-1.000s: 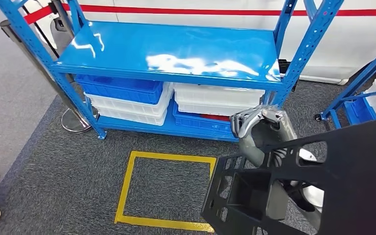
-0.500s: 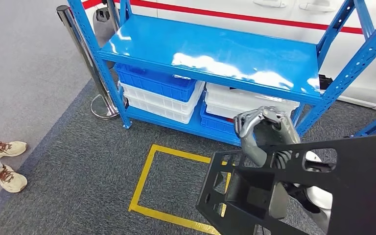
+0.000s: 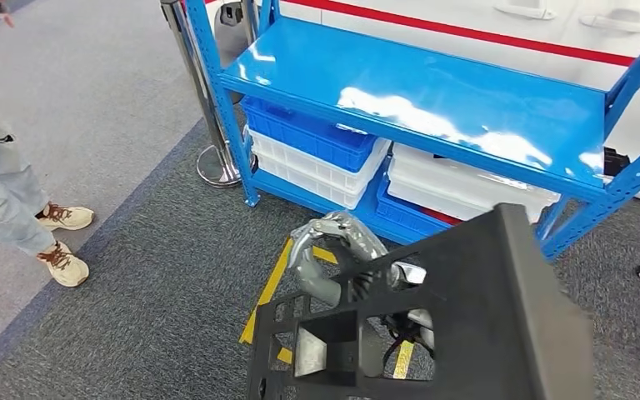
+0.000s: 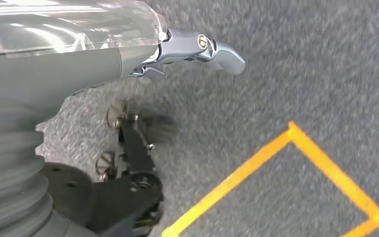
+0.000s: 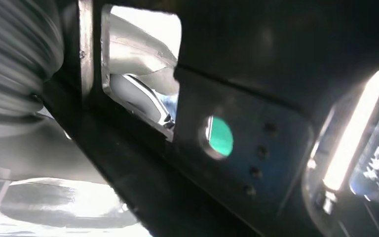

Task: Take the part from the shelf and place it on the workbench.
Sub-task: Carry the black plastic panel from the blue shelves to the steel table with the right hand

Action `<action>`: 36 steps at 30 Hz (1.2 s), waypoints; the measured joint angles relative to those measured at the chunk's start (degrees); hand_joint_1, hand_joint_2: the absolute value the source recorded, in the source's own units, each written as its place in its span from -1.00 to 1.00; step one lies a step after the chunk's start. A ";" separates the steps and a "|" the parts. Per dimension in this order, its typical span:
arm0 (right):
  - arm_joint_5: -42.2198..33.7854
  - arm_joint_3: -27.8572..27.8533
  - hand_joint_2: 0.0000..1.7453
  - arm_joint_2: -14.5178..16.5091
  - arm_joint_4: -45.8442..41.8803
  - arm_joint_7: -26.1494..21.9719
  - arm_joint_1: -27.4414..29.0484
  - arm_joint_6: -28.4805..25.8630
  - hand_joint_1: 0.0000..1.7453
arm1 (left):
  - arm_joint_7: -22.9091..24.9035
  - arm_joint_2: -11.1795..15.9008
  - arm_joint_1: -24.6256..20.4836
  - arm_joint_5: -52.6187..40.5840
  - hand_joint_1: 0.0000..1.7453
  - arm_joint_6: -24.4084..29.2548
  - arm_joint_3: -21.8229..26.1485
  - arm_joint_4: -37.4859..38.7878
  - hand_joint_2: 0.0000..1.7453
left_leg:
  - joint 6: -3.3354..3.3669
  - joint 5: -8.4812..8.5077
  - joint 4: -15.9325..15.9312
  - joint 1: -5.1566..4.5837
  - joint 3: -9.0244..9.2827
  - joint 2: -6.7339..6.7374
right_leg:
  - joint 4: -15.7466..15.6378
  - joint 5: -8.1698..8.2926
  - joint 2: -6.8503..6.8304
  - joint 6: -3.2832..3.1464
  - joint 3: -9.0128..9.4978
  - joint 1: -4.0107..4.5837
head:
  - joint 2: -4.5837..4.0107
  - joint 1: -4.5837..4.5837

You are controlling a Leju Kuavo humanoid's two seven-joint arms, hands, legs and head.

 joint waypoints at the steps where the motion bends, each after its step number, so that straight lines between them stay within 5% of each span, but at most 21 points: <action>1: 0.24 0.34 1.00 0.89 1.11 0.81 -0.65 0.38 0.96 | 0.01 -0.01 -0.13 0.04 -1.00 -0.01 -0.03 0.00 1.00 | 0.51 0.09 -0.86 -0.20 0.25 0.30 | 0.12 -0.06 -0.44 0.30 0.01 0.22 | 0.00 -0.01; 3: 0.63 0.92 1.00 2.63 3.53 2.04 -2.17 1.04 0.96 | 0.00 0.01 -0.17 0.11 -1.00 -0.05 -0.05 0.00 1.00 | 1.85 0.20 -0.73 -0.40 -0.12 -0.83 | 0.10 -0.06 -1.39 0.85 0.09 0.40 | 0.00 0.02; 5: 0.80 1.28 1.00 4.19 5.95 2.54 -3.64 1.46 0.96 | -0.09 0.01 -0.05 0.12 -1.00 -0.14 -0.08 0.00 1.00 | 2.80 0.57 -0.92 -0.31 -0.27 -1.96 | 1.37 -1.33 -0.33 1.26 -0.28 0.15 | 0.00 0.03; 9: 1.23 1.61 1.00 5.94 10.41 3.20 -5.67 2.02 0.96 | -0.50 0.01 -0.19 0.10 -1.00 -0.38 -0.22 0.00 1.00 | 3.98 1.22 -1.03 -0.58 -0.76 -4.51 | 14.55 -8.16 4.04 0.84 -6.11 0.40 | 0.00 0.04; 11: 1.54 1.76 1.00 6.58 12.24 3.35 -6.12 2.28 0.96 | -0.56 0.02 -0.07 0.10 -1.00 -0.50 -0.32 0.00 1.00 | 4.17 1.35 -0.85 -1.00 -0.97 -6.15 | 17.12 -8.07 4.47 0.28 -7.36 0.74 | 0.00 0.03; 13: 1.69 2.05 1.00 7.54 13.50 3.51 -7.05 2.45 0.96 | -0.55 0.01 0.09 0.13 -1.00 -0.61 -0.38 0.00 1.00 | 4.19 1.39 -0.58 -1.37 -1.06 -7.73 | 11.45 -4.33 5.63 -0.78 -4.62 1.13 | 0.00 0.03; 15: 1.63 2.33 1.00 8.86 14.44 3.99 -8.67 2.47 0.96 | -0.35 -0.10 0.00 0.28 -1.00 -0.62 -0.38 0.00 1.00 | 3.95 1.47 -0.26 -1.60 -1.37 -9.05 | 4.36 -1.48 8.27 -1.70 -1.34 1.29 | 0.00 -0.02; 17: 1.44 2.42 1.00 9.99 14.99 4.43 -10.00 2.42 0.96 | 0.07 -0.15 -0.10 0.60 -1.00 -0.40 -0.37 0.00 1.00 | 3.35 1.74 -0.16 -1.34 -1.93 -10.24 | 1.76 -1.12 9.37 -1.79 -0.36 1.42 | 0.00 -0.05; 19: 1.27 2.43 1.00 10.74 15.15 4.56 -10.88 2.38 0.96 | 0.38 -0.04 0.16 0.92 -1.00 -0.06 -0.37 0.01 1.00 | 2.70 1.97 -0.21 -1.08 -2.36 -10.96 | 1.09 -0.80 8.14 -1.75 -0.20 1.37 | 0.00 -0.02; 21: 1.07 2.39 1.00 11.27 15.13 4.54 -11.54 2.37 0.96 | 0.49 -0.04 0.42 1.12 -1.00 0.13 -0.38 0.02 1.00 | 2.20 0.74 1.63 -1.25 -3.25 -8.51 | 0.28 -0.41 6.67 -2.03 0.28 1.02 | 0.00 -0.30; 23: 0.80 2.23 1.00 11.45 15.09 4.51 -11.80 2.37 0.96 | 0.50 -0.05 0.33 1.21 -1.00 0.17 -0.39 0.02 1.00 | 1.55 -2.49 7.57 -1.05 -5.91 -4.92 | -0.05 -0.32 5.01 -2.23 0.58 0.97 | 0.00 -0.67; 25: 0.63 2.05 1.00 11.43 15.10 4.47 -11.79 2.45 0.96 | 0.49 0.00 0.27 1.21 -1.00 0.09 -0.39 0.02 1.00 | 0.79 -5.00 13.96 -0.48 -8.92 -3.66 | 0.00 -0.42 3.30 -2.25 0.53 1.00 | 0.00 -0.77; 26: 0.59 2.00 1.00 11.42 15.10 4.41 -11.75 2.53 0.96 | 0.47 0.00 0.34 1.20 -1.00 0.02 -0.39 0.02 1.00 | 0.50 -4.98 14.94 -0.22 -9.34 -3.45 | 0.04 -0.48 2.54 -2.19 0.49 0.98 | 0.00 -0.76; 27: 0.54 1.95 1.00 11.42 15.09 4.35 -11.74 2.68 0.96 | 0.46 0.00 0.43 1.17 -1.00 -0.03 -0.39 0.02 1.00 | 0.27 -3.89 13.59 -0.01 -8.54 -3.18 | 0.11 -0.56 1.83 -2.07 0.49 0.94 | 0.00 -0.77; 29: 0.32 1.78 1.00 11.42 14.90 4.20 -11.71 3.32 0.96 | 0.44 0.01 0.51 1.14 -1.00 -0.07 -0.39 0.02 1.00 | 0.19 -0.63 6.07 0.09 -4.39 -1.28 | 0.33 -0.88 0.54 -1.64 0.63 0.95 | 0.00 -0.77; 32: -0.13 1.59 1.00 11.41 14.11 4.11 -11.58 4.35 0.96 | 0.41 0.02 0.39 0.96 -1.00 -0.07 -0.39 0.02 1.00 | 1.39 1.04 -0.51 -0.49 -1.04 0.87 | 0.48 -1.25 -0.98 -0.76 0.81 1.40 | 0.00 -0.67; 34: -0.27 1.58 1.00 11.41 13.69 4.11 -11.39 4.47 0.96 | 0.40 0.02 0.50 0.90 -1.00 -0.07 -0.39 0.02 1.00 | 2.19 1.26 -0.61 -0.54 -1.18 -0.44 | 0.38 -1.41 -1.87 -0.11 1.03 1.45 | 0.00 -0.63; 36: -0.31 1.55 1.00 11.37 13.43 4.11 -11.28 4.47 0.96 | 0.38 -0.01 0.59 0.90 -1.00 -0.07 -0.39 0.02 1.00 | 2.92 1.62 -1.07 -0.37 -1.03 -1.66 | 1.88 -2.81 -0.39 0.46 0.71 1.19 | 0.00 -0.60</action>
